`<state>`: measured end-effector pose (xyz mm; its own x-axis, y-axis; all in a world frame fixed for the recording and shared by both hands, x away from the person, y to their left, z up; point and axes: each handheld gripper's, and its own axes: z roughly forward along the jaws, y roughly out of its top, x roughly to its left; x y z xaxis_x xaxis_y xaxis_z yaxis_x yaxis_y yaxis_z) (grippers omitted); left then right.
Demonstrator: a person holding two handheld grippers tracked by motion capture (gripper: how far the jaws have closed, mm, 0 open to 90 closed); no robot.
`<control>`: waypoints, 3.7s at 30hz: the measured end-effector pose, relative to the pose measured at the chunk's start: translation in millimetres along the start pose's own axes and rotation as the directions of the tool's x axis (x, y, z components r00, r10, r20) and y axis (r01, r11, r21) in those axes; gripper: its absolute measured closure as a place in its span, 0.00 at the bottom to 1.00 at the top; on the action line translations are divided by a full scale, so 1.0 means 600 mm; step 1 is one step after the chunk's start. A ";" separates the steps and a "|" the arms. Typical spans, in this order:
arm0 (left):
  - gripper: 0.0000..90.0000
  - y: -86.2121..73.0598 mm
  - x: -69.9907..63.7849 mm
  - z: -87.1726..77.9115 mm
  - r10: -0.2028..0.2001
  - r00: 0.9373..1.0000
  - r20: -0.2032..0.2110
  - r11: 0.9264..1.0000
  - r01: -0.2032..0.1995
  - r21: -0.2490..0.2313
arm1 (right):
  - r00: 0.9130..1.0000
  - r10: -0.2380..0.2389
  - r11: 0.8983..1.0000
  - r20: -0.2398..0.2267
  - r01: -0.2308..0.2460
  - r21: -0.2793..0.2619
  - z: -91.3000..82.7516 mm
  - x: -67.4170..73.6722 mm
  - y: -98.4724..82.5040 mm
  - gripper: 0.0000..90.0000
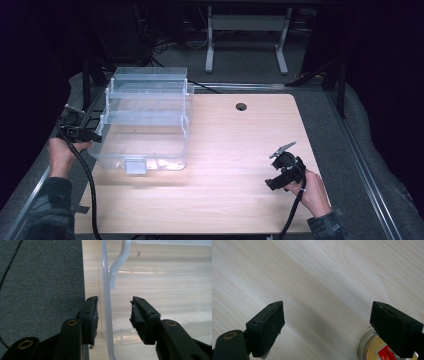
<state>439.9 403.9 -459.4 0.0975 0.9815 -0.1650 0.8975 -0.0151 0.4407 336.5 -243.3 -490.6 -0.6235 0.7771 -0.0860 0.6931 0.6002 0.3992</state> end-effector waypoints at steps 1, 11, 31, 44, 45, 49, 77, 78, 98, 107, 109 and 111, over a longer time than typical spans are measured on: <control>0.67 0.000 0.000 0.000 0.000 1.000 0.000 1.000 0.000 0.000 | 1.000 0.002 1.000 0.005 -0.002 -0.004 0.000 0.000 -0.001 0.13; 0.93 -0.013 0.004 0.024 0.019 0.999 -0.037 1.000 -0.019 -0.017 | 1.000 0.009 1.000 0.014 -0.009 -0.009 -0.004 -0.006 -0.007 0.14; 0.90 -0.035 -0.030 0.025 0.126 0.992 0.026 0.991 -0.125 -0.049 | 0.998 0.047 0.999 0.028 -0.046 -0.021 -0.017 -0.025 -0.020 0.15; 0.87 -0.044 -0.068 0.026 0.185 0.982 0.034 0.982 -0.183 -0.045 | 0.997 0.063 0.998 0.037 -0.062 -0.023 -0.021 -0.030 -0.029 0.14; 0.87 -0.045 -0.071 0.026 0.187 0.982 0.034 0.982 -0.186 -0.045 | 0.997 0.062 0.998 0.037 -0.061 -0.023 -0.021 -0.030 -0.029 0.14; 0.87 -0.045 -0.089 0.027 0.211 0.977 0.020 0.977 -0.210 -0.029 | 0.997 0.061 0.998 0.047 -0.060 -0.020 -0.025 -0.031 -0.029 0.13; 0.83 -0.055 -0.218 0.042 0.341 0.939 0.042 0.940 -0.341 -0.012 | 0.992 0.108 0.994 0.058 -0.107 -0.019 -0.028 -0.049 -0.057 0.08; 0.83 -0.055 -0.222 0.043 0.349 0.936 0.043 0.937 -0.349 -0.009 | 0.992 0.109 0.994 0.061 -0.108 -0.021 -0.029 -0.050 -0.058 0.08; 0.81 -0.058 -0.315 0.057 0.430 0.901 0.061 0.902 -0.431 -0.004 | 0.987 0.148 0.989 0.059 -0.146 -0.035 -0.035 -0.067 -0.080 0.08; 0.80 -0.060 -0.352 0.062 0.451 0.890 0.070 0.892 -0.452 0.000 | 0.984 0.161 0.987 0.072 -0.159 -0.030 -0.042 -0.078 -0.087 0.09; 0.80 -0.060 -0.359 0.063 0.457 0.887 0.069 0.889 -0.458 0.002 | 0.983 0.166 0.986 0.079 -0.164 -0.033 -0.043 -0.080 -0.089 0.09; 0.80 -0.060 -0.365 0.064 0.459 0.886 0.071 0.888 -0.460 0.001 | 0.982 0.170 0.985 0.078 -0.168 -0.035 -0.045 -0.083 -0.091 0.09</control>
<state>403.1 181.9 -473.1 0.5286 0.8489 -0.0063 0.7525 -0.4651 0.4662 319.9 -319.7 -483.7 -0.4661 0.8804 -0.0876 0.7748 0.4540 0.4400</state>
